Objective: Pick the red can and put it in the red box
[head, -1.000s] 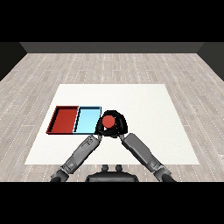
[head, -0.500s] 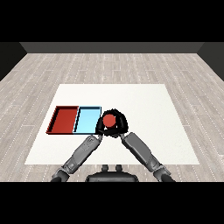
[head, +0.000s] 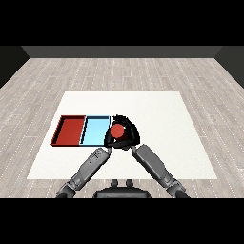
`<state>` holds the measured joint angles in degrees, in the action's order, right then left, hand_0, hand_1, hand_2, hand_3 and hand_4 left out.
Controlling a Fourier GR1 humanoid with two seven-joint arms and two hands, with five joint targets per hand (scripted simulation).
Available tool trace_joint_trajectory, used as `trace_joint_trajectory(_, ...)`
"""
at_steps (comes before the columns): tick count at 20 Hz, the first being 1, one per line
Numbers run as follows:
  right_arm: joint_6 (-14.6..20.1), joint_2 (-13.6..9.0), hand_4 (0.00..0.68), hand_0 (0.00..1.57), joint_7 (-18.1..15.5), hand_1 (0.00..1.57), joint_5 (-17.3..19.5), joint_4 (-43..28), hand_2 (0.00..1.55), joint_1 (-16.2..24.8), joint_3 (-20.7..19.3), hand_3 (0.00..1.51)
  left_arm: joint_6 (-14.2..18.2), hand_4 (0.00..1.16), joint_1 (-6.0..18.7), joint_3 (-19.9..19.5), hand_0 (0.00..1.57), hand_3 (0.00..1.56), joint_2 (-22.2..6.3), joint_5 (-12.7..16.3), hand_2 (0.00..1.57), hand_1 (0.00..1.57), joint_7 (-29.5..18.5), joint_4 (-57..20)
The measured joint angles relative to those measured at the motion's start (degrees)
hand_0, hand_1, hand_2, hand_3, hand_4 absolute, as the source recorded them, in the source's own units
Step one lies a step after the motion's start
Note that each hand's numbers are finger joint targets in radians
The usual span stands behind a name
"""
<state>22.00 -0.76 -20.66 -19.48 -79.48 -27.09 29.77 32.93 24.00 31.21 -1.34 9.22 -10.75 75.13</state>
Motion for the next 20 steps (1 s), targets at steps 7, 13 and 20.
trace_joint_trajectory(7,-1.10,-0.14,0.000,0.00,1.97,0.00,3.90,-2.66,0.00,0.80,-2.19,0.00,0.97,1.15,0.78,0.32,1.57,1.49,0.66,-1.37,1.57,1.57,1.55,0.38)
trace_joint_trajectory(13,0.49,-1.05,0.000,0.00,4.97,0.00,7.53,-8.02,0.00,1.82,-5.12,0.00,-0.85,1.14,-2.49,0.38,1.57,1.49,1.28,-2.71,1.57,1.57,1.12,1.06)
trace_joint_trajectory(20,-0.06,-5.66,0.000,0.00,8.45,0.00,7.74,-18.92,0.00,3.34,-11.72,0.00,-2.95,1.12,-4.58,-2.87,1.57,1.46,-0.02,-2.21,1.56,1.57,0.60,1.24)
